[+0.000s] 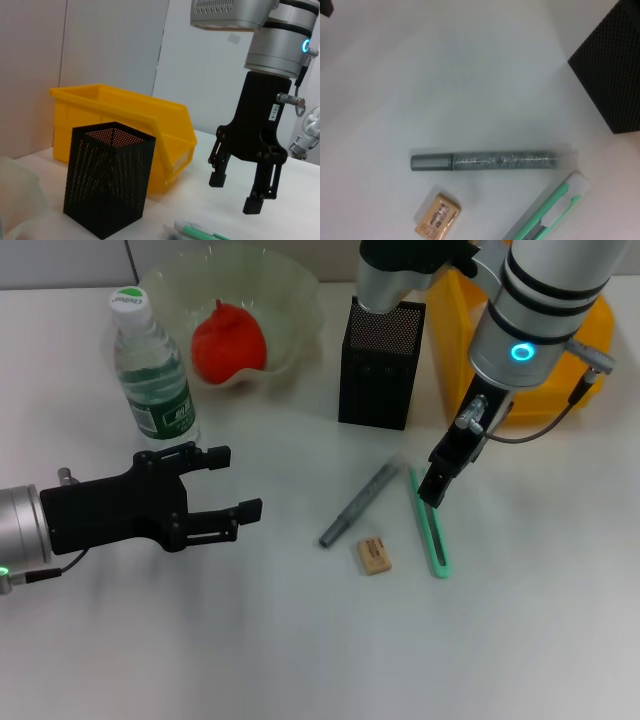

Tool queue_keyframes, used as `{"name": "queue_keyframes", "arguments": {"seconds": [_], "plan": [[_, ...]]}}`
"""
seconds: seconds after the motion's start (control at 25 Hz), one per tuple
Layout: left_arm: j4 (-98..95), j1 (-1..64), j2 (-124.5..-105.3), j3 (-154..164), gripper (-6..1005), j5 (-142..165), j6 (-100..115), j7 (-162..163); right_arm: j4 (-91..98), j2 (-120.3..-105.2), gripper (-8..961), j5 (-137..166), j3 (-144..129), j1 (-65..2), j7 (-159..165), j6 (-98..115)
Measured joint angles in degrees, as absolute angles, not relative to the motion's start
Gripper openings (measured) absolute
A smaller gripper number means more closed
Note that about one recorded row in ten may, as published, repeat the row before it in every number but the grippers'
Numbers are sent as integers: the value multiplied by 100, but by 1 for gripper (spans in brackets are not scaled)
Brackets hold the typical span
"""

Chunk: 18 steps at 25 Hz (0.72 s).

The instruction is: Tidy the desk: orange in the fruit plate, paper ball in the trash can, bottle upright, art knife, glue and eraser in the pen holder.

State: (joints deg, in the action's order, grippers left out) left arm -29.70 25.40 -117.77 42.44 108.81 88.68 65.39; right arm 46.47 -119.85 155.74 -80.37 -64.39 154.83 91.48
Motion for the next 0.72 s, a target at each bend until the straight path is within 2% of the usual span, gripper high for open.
{"name": "queue_keyframes", "arguments": {"seconds": [0.72], "plan": [[-2970, 2557, -11779, 4254, 841, 10881, 8850, 6521, 4536, -11989, 794, 15421, -8425, -6434, 15523, 8803]]}}
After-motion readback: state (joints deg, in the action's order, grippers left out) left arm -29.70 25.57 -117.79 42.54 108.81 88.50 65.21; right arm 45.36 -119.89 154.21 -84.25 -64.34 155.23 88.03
